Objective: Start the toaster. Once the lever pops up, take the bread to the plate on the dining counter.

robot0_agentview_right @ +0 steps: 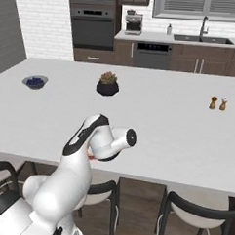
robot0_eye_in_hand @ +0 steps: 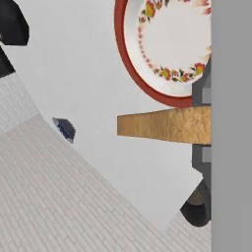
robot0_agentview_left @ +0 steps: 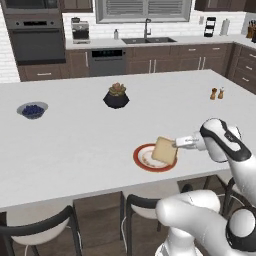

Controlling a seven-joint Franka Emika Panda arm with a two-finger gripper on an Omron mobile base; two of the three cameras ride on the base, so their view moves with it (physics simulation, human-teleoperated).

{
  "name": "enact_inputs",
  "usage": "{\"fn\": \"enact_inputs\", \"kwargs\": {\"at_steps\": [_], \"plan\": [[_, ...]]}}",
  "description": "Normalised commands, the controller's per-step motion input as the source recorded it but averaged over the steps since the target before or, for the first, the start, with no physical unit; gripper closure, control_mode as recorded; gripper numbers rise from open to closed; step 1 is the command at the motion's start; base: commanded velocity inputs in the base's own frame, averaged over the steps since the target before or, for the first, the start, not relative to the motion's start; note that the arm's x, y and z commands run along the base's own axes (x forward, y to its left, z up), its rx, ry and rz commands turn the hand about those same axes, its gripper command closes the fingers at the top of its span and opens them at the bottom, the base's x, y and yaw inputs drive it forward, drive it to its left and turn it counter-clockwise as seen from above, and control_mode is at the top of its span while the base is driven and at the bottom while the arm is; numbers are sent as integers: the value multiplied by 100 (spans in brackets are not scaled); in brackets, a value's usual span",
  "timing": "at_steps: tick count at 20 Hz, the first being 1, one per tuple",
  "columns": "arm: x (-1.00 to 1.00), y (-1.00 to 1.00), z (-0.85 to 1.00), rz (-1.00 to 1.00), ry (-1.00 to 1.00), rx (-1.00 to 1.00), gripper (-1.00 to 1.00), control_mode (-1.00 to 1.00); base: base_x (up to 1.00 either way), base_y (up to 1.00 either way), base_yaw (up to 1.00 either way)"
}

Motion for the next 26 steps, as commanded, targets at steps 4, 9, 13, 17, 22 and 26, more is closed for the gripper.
{"fn": "enact_inputs", "kwargs": {"at_steps": [4, 9, 13, 17, 22, 26], "plan": [[25, 11, -53, 0, -8, -2, 100, -100, 0, 0, 0], [13, 27, -39, 0, -10, -8, 100, -100, 0, 0, 0], [35, 21, -27, 0, -3, -6, 100, -100, 0, 0, 0], [42, 4, -23, 0, 0, -4, 100, -100, 0, 0, 0], [10, 0, -24, 0, -1, -4, 100, -100, 0, 0, 0], [-1, 0, -11, -4, -1, -8, 100, -100, 0, 0, 0]]}}
